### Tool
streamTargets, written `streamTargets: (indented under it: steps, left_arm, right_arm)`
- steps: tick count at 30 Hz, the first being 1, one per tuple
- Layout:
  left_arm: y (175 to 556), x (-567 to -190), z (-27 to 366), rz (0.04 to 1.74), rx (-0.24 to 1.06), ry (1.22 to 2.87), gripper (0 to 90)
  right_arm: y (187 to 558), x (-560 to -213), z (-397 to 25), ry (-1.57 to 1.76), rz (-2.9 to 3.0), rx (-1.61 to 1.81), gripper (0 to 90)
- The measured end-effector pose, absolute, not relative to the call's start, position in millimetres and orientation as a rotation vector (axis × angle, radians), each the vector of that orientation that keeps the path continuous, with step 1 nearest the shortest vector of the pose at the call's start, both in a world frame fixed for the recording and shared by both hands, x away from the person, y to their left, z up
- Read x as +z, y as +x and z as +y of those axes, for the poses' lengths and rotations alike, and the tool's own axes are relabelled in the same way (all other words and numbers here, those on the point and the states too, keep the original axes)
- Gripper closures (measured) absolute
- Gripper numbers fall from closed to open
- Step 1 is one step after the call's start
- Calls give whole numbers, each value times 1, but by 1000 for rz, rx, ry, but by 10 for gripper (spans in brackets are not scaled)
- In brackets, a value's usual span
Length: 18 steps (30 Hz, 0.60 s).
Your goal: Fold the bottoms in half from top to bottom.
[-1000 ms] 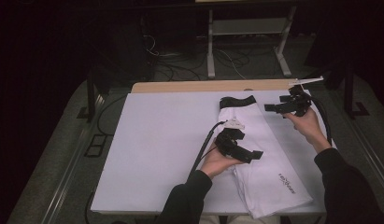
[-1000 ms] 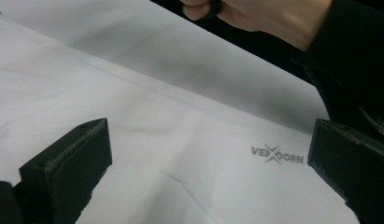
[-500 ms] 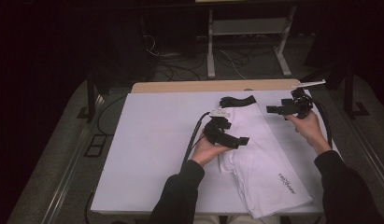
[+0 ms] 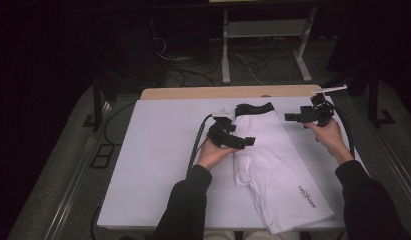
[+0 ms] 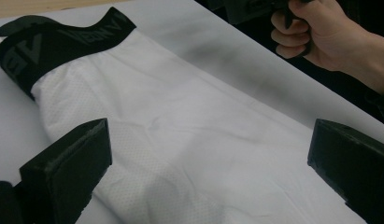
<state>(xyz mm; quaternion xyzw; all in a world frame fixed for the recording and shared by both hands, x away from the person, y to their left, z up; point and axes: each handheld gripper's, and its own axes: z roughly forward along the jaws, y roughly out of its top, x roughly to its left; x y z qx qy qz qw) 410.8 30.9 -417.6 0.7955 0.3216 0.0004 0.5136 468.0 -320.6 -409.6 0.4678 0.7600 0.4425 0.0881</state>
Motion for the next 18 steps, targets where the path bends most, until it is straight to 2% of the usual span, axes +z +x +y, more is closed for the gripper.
streamTargets:
  steps: [18]
  left_arm:
    - [435,-423,43,842,-14,1916,0]
  right_arm:
    - [479,-410,-320,1427,2301,1290,0]
